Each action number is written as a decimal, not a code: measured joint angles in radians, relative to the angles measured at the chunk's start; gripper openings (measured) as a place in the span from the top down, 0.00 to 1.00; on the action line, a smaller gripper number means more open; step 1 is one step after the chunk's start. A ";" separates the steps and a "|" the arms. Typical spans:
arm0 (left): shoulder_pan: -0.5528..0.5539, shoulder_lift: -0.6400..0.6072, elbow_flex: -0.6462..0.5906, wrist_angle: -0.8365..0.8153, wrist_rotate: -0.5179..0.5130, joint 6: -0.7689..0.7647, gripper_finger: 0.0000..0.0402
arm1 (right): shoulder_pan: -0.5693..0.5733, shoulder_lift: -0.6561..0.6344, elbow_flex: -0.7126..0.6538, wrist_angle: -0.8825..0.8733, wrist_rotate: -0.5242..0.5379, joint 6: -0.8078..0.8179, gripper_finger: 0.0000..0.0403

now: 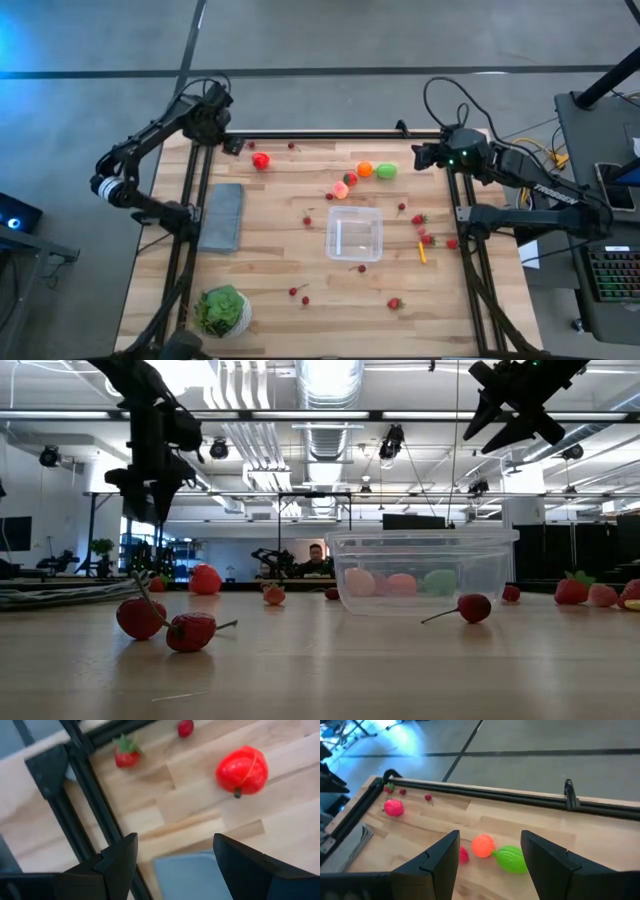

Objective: Pick and placing Produce into tupperware
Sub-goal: Put the strawberry into the transparent bin

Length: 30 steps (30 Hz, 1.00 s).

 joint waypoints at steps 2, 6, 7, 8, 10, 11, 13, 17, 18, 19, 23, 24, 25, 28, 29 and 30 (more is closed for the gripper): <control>0.021 0.042 0.015 0.001 0.007 0.050 0.39 | -0.009 0.001 0.000 0.001 0.000 0.006 0.50; 0.046 0.157 0.049 -0.008 0.021 0.058 0.39 | -0.014 0.002 0.000 0.001 0.000 0.008 0.50; 0.050 0.186 0.056 -0.013 0.021 0.031 0.39 | -0.014 0.001 0.000 0.001 -0.001 0.008 0.50; 0.053 0.212 0.060 -0.016 0.020 0.004 0.39 | -0.014 0.001 0.000 0.001 -0.004 0.008 0.50; 0.054 0.248 0.066 -0.007 0.016 -0.028 0.39 | -0.014 0.000 0.000 0.001 -0.008 0.013 0.50; 0.053 0.260 0.068 0.006 0.016 -0.035 0.39 | -0.014 0.000 0.000 0.001 -0.008 0.022 0.50; 0.052 0.280 0.068 0.034 0.003 -0.063 0.39 | -0.014 0.000 0.000 0.001 -0.008 0.035 0.50; 0.053 0.315 0.070 0.048 -0.006 -0.079 0.39 | -0.013 0.000 0.000 0.001 -0.008 0.035 0.50; 0.053 0.319 0.070 0.045 -0.006 -0.079 0.39 | -0.013 0.000 0.000 0.001 -0.008 0.034 0.50; 0.052 0.320 0.068 0.044 -0.004 -0.079 0.39 | -0.014 0.000 0.000 0.001 -0.008 0.034 0.50; 0.038 0.272 0.064 0.014 -0.003 -0.080 0.39 | -0.014 0.000 0.000 0.001 -0.008 0.031 0.50; 0.029 0.247 0.063 0.014 -0.003 -0.082 0.39 | -0.013 0.000 0.000 0.001 -0.008 0.026 0.50; 0.017 0.216 0.060 0.018 -0.003 -0.087 0.39 | -0.013 0.000 0.000 0.001 -0.008 0.021 0.50; -0.029 0.098 0.053 0.047 -0.002 -0.120 0.39 | -0.014 0.000 0.000 0.001 -0.003 -0.014 0.50; -0.044 0.054 0.050 0.068 -0.001 -0.144 0.39 | -0.014 0.000 0.000 0.000 -0.003 -0.025 0.50; -0.060 0.012 0.044 0.087 -0.002 -0.170 0.39 | -0.014 0.000 -0.001 -0.001 -0.003 -0.032 0.50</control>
